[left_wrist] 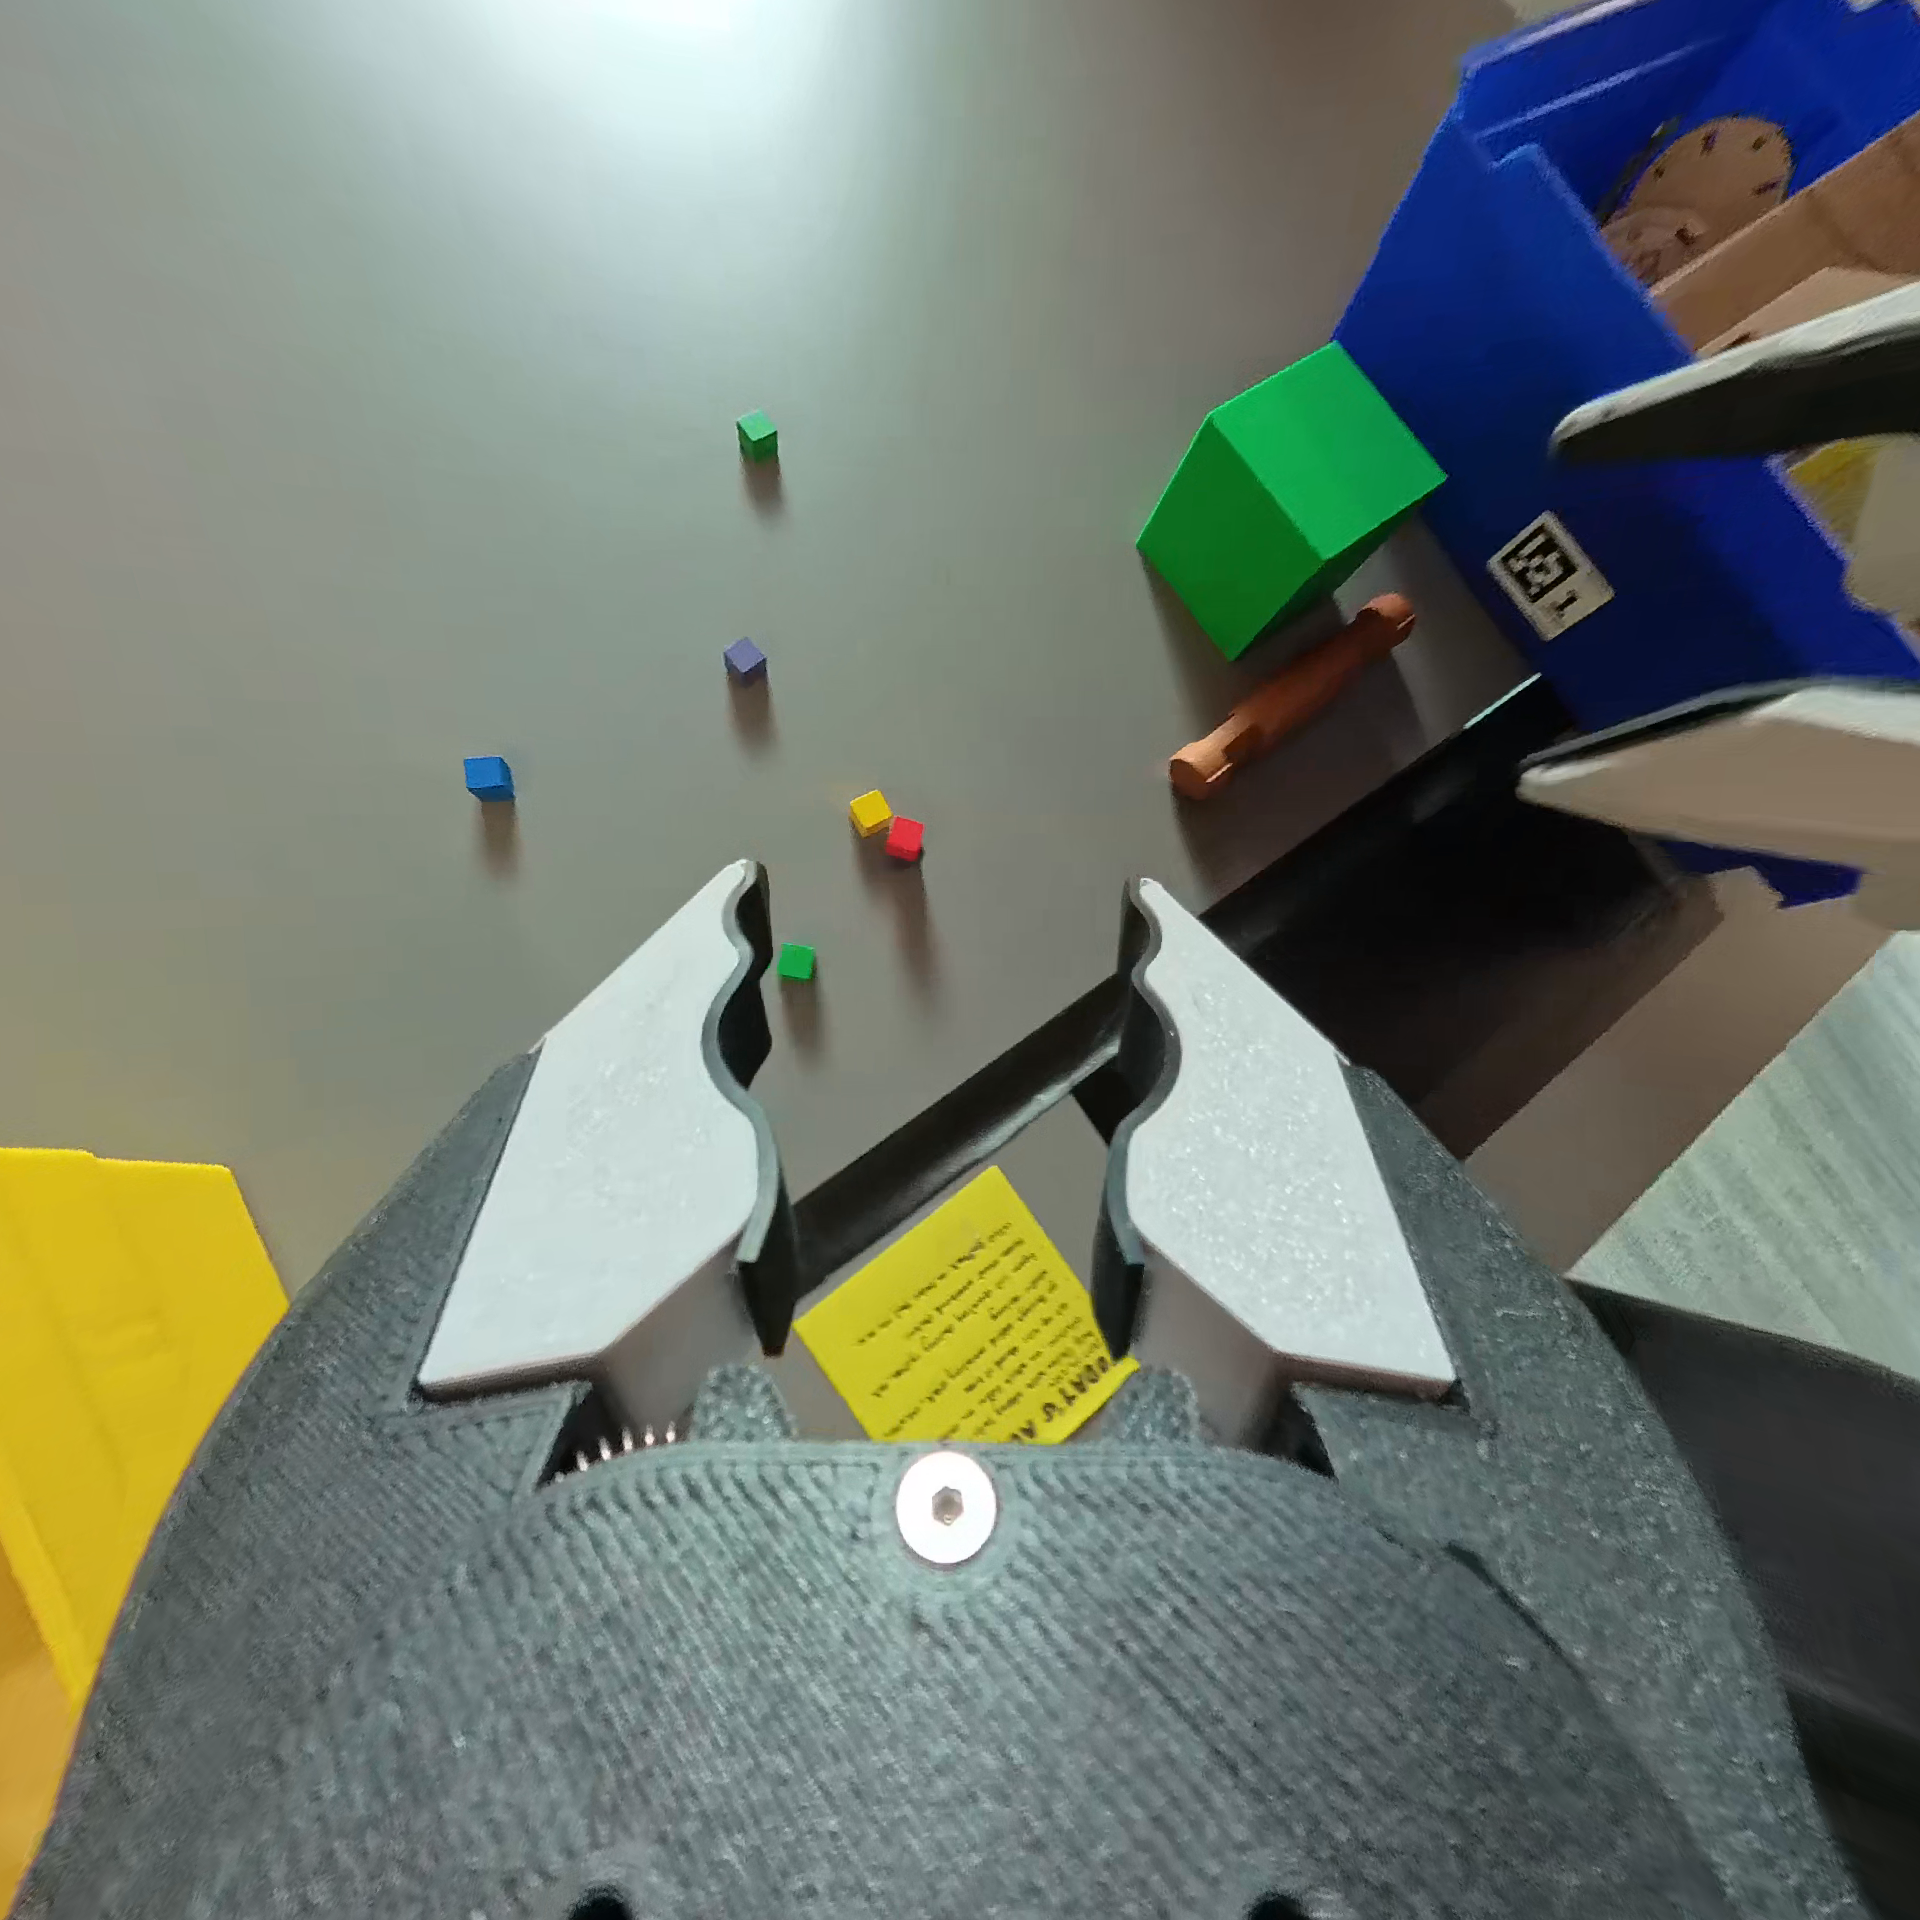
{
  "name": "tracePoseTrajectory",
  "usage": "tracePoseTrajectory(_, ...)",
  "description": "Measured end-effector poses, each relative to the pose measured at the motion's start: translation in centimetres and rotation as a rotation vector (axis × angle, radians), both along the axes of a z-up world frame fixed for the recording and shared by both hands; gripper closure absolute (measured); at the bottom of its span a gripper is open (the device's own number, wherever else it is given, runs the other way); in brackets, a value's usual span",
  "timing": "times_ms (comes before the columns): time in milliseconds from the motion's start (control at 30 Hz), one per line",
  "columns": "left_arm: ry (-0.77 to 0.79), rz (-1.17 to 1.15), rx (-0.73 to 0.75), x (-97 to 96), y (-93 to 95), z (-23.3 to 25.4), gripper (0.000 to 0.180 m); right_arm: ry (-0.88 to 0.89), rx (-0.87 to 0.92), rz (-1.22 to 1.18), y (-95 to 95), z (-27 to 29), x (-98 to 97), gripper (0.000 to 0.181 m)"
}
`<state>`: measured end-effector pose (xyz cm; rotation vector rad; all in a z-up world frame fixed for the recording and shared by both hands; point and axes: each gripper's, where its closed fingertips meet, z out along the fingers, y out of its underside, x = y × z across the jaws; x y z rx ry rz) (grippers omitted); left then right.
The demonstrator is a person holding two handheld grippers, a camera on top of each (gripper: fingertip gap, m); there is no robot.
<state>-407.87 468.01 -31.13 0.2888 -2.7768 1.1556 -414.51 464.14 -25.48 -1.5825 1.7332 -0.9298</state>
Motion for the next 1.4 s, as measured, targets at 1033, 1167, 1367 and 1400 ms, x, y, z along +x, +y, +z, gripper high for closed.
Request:
tracePoseTrajectory(1033, -0.029, 0.078, 0.203, 4.7, 0.6, -10.6, 0.172, 0.354, 0.099, 0.172, -5.2, -15.8, 13.9, 0.145)
tracePoseTrajectory(1167, 0.024, 0.132, 0.172, 4.4, 1.5, -10.1, 0.162, 0.390, 0.086, 0.169, -5.2, -17.0, 13.6, 0.154)
tracePoseTrajectory(1367, 0.024, 0.140, 0.184, 4.2, 2.1, -10.7, 0.148, 0.366, 0.076, 0.172, -5.1, -16.6, 13.4, 0.181)
tracePoseTrajectory(1400, 0.019, 0.135, 0.184, 4.3, 2.1, -10.7, 0.147, 0.359, 0.079, 0.170, -5.0, -16.4, 13.3, 0.181)
